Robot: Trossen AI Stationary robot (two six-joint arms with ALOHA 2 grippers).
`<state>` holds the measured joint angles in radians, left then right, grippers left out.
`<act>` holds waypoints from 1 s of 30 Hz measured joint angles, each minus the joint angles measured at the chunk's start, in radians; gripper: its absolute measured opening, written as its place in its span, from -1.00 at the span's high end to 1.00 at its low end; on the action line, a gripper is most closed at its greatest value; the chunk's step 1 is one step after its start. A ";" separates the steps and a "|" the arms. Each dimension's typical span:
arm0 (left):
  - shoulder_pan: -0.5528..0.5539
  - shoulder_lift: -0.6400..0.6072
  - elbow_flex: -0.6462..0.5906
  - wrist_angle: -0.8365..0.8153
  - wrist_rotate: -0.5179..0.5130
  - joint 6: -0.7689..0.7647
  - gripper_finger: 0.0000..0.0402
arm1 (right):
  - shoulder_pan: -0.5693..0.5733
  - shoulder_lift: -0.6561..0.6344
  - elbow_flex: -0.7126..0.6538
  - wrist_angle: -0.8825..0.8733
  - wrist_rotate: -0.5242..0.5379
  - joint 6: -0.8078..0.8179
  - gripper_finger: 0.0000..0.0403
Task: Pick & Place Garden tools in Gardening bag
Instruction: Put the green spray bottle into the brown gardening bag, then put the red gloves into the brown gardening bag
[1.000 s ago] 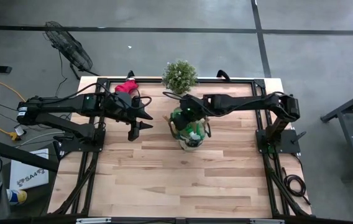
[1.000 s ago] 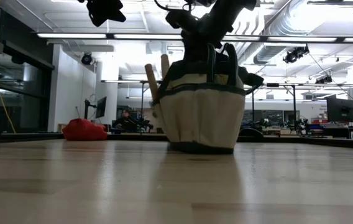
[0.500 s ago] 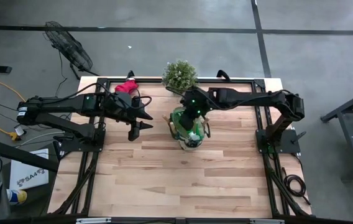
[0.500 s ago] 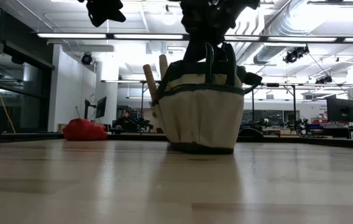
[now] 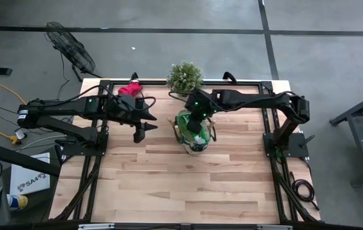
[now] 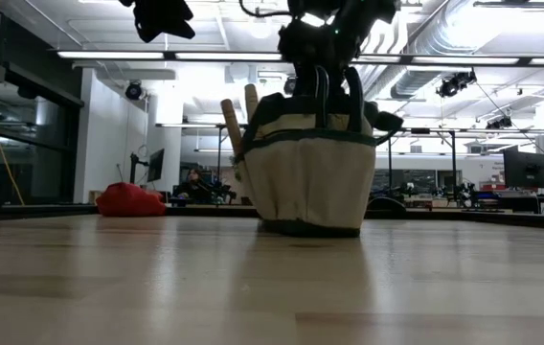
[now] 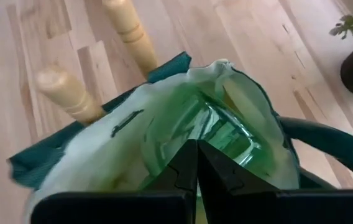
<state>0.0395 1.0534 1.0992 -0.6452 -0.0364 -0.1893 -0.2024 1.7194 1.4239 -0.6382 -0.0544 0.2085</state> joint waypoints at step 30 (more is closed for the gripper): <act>0.000 0.000 0.000 0.027 -0.162 -0.178 0.17 | -0.003 0.041 0.000 -0.032 -0.049 -0.078 0.99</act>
<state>0.0391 1.0538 1.0992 -0.6177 -0.1988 -0.3672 -0.2058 1.7600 1.4235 -0.6700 -0.1032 0.1304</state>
